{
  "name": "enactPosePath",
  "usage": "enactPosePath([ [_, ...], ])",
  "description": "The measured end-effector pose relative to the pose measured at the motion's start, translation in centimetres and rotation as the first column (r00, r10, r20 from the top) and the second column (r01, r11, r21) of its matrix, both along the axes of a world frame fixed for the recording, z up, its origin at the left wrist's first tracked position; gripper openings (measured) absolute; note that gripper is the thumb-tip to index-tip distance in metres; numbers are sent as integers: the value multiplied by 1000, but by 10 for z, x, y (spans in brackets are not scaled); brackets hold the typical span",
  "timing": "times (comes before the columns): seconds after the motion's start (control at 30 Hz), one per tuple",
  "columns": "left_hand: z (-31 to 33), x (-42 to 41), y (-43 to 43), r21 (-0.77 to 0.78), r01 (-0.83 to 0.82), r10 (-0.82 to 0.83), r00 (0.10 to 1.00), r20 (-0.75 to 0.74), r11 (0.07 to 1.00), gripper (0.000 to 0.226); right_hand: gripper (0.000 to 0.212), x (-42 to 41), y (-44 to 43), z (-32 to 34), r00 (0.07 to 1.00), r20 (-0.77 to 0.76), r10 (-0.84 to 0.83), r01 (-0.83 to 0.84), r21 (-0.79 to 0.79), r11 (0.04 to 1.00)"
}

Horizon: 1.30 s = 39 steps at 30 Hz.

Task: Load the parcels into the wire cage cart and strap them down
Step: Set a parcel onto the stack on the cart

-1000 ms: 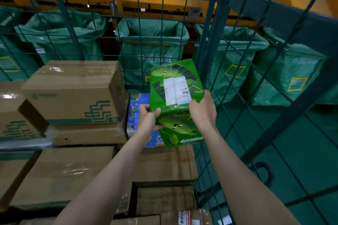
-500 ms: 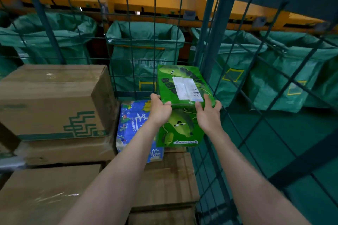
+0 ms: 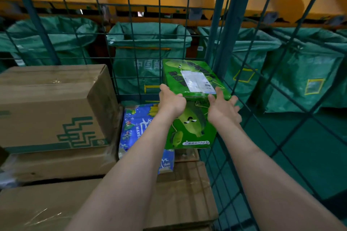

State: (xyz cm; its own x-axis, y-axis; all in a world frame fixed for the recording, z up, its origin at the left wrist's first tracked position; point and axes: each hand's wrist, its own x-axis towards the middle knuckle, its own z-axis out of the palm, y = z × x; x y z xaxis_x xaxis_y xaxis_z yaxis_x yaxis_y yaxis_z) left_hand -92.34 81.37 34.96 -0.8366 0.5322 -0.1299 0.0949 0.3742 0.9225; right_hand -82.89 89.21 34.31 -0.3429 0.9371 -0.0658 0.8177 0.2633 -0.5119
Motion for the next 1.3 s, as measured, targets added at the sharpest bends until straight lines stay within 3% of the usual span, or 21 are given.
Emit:
enactPosePath([
  [0.27, 4, 1, 1, -43, -12, 12, 1000, -9, 999, 48, 46, 1, 2, 2, 998, 56, 13, -13, 11, 1000],
  [0.7, 6, 3, -4, -22, -13, 14, 999, 34, 1000, 41, 47, 3, 1, 2, 999, -6, 45, -45, 0, 999],
  [1.07, 4, 1, -28, 86, -83, 79, 996, 49, 993, 36, 56, 3, -15, 14, 959, -235, 159, -162, 8, 987],
  [1.2, -7, 2, -63, 146, -115, 110, 993, 43, 983, 24, 71, 8, -46, 5, 921, -383, 66, -55, 40, 998],
  [1.3, -9, 7, -86, 115, -143, 138, 989, 53, 983, 29, 72, 13, -70, -3, 908, -417, 30, -17, 34, 999],
])
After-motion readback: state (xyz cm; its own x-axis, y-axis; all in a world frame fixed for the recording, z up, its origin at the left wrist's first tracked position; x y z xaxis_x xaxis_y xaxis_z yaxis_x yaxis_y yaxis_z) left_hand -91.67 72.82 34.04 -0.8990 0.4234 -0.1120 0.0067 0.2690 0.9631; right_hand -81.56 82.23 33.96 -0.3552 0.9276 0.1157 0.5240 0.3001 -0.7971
